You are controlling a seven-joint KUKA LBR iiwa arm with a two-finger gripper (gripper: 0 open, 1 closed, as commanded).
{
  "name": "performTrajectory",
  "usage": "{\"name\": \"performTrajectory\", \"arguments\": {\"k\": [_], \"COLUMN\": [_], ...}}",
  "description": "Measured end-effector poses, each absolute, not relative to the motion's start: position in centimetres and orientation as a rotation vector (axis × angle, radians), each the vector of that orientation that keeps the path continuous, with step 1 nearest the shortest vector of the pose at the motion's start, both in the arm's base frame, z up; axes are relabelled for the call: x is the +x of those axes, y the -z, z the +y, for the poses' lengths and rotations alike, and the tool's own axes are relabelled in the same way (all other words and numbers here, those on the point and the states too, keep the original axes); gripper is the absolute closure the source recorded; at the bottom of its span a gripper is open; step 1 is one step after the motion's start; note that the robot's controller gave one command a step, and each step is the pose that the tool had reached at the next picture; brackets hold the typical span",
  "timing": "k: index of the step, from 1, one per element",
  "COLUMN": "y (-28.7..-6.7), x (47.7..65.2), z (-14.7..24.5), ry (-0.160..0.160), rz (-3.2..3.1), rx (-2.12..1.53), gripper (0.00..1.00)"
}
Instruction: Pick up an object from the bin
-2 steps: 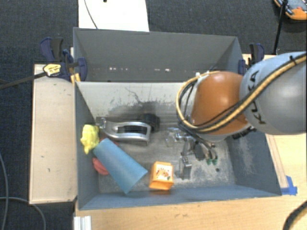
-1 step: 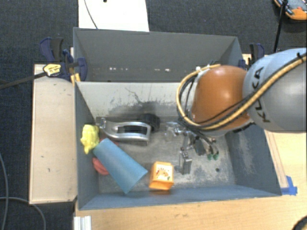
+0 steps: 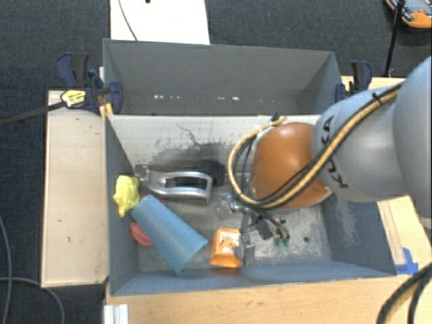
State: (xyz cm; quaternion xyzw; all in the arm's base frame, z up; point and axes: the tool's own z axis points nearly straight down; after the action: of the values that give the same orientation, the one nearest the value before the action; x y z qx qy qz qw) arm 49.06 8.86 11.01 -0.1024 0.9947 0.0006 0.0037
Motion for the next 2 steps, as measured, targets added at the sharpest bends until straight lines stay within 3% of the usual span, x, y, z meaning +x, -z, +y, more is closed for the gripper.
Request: {"name": "performTrajectory", "arguments": {"k": [1, 2], "y": [-8.50, -8.25], "x": [48.43, 48.97], "z": [8.72, 8.60], "ry": [-0.002, -0.001], "rz": [3.099, 3.104], "rx": [-0.569, -0.595], "gripper": [0.00, 0.00]}}
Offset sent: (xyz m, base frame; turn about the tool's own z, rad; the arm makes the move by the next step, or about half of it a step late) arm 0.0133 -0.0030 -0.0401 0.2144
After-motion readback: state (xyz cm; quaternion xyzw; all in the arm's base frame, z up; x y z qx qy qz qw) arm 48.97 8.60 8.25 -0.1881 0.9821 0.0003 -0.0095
